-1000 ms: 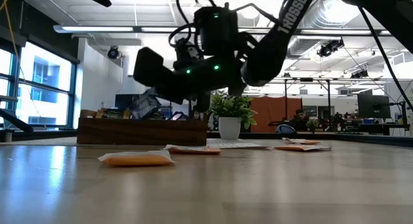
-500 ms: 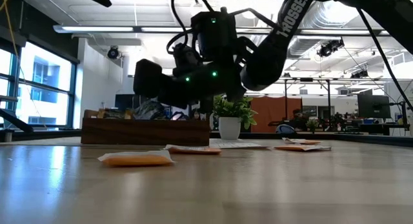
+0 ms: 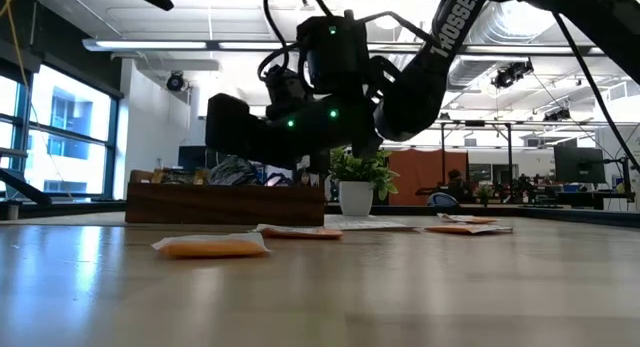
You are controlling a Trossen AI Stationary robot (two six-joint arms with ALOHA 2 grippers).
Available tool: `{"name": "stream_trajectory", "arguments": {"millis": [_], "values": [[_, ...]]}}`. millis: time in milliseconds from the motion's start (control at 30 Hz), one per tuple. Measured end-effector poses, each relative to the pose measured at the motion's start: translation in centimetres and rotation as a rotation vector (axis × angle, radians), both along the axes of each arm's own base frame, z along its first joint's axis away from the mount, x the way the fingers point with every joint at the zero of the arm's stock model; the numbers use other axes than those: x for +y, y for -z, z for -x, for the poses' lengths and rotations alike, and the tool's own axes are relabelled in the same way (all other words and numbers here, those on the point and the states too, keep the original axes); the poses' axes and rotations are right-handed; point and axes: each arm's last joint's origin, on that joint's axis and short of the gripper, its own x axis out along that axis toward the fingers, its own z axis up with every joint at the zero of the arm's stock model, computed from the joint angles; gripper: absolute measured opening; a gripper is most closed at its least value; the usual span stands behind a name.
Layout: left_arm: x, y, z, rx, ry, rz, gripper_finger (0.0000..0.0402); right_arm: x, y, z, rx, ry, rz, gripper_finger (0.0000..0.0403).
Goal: Pick & Place Tea
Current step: Put the purple tea bag into the middle section of the wooden organizer, then put the orange tea bag into the right section of the wooden organizer
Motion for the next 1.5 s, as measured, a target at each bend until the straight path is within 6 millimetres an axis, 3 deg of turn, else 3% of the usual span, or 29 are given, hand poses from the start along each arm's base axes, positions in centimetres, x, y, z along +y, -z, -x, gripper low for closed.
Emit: {"name": "stream_trajectory", "arguments": {"millis": [400, 600, 800, 933, 1267, 1400, 1500], "values": [[0.0, 0.0, 0.0, 0.000, 0.000, 0.001, 0.0124, 1.6, -4.9, 1.0, 0.252, -0.069, 0.114, 0.0113], [0.0, 0.0, 0.0, 0.000, 0.001, 0.002, 0.0124, 1.3, -4.0, 1.6, 0.433, -0.187, 0.079, 0.0079], [0.0, 0.0, 0.0, 0.000, 0.001, 0.002, 0.0124, -0.9, -2.9, 2.1, 0.490, -0.171, -0.055, 0.0008], [0.0, 0.0, 0.0, 0.000, 0.001, 0.002, 0.0124, -1.7, -3.0, 1.9, 0.463, -0.236, -0.112, 0.0013], [0.0, 0.0, 0.0, 0.000, 0.001, 0.002, 0.0124, -0.9, -3.0, 1.9, 0.465, -0.312, -0.121, 0.0002], [0.0, 0.0, 0.0, 0.001, 0.001, 0.002, 0.0124, -0.7, -4.0, 1.7, 0.457, -0.292, -0.016, 0.0006], [0.0, 0.0, 0.0, 0.003, 0.005, -0.005, 0.0124, -0.4, -6.6, 2.0, 0.459, -0.334, 0.067, 0.0002]]}}
